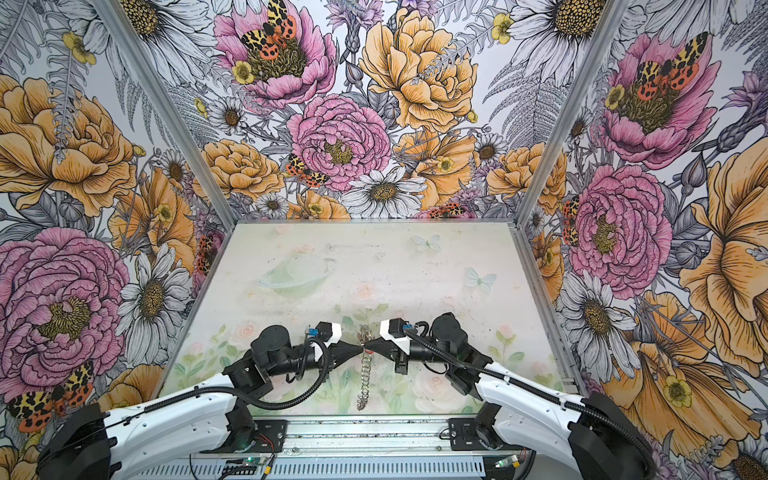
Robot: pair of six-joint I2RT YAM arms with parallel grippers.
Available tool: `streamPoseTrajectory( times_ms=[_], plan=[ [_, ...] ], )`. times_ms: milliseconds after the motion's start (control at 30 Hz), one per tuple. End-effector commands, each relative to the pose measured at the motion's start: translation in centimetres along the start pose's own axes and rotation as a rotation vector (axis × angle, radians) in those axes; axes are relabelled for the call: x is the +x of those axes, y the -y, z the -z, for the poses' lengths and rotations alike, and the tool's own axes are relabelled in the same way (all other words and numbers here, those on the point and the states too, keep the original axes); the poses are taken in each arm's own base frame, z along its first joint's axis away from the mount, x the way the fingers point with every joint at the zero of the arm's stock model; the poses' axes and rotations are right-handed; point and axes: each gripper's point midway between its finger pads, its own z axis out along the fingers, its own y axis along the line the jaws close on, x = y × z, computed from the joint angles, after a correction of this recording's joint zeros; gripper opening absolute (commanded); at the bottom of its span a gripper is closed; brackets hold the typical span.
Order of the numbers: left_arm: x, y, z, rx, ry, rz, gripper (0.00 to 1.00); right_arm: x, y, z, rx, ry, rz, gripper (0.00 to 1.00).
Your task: Put the keys on the keyring
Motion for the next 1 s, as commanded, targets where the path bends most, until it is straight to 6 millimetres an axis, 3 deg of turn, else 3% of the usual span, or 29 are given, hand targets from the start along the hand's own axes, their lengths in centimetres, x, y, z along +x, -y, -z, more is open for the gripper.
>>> streamPoseTrajectory(
  times_ms=[0,367,733,867,967],
  plan=[
    [-1.5,0.5,-0.2,0.018,0.044,-0.036,0.03,-3.3,-0.2,-0.3,-0.021,0.088,0.058,0.00],
    [-2.0,0.2,0.3,-0.012,0.065,-0.026,0.12,-3.1,0.0,-0.3,-0.011,0.081,0.051,0.00],
    [-0.9,0.3,0.3,-0.008,0.018,-0.024,0.01,-3.4,0.3,-0.1,0.019,0.087,0.056,0.00],
    [-0.8,0.2,0.6,-0.023,0.003,-0.033,0.00,-4.0,0.4,0.7,0.050,0.113,0.054,0.25],
    [-0.7,0.2,0.8,-0.030,-0.012,-0.041,0.00,-4.4,0.9,1.7,0.103,0.114,0.061,0.33]
  ],
)
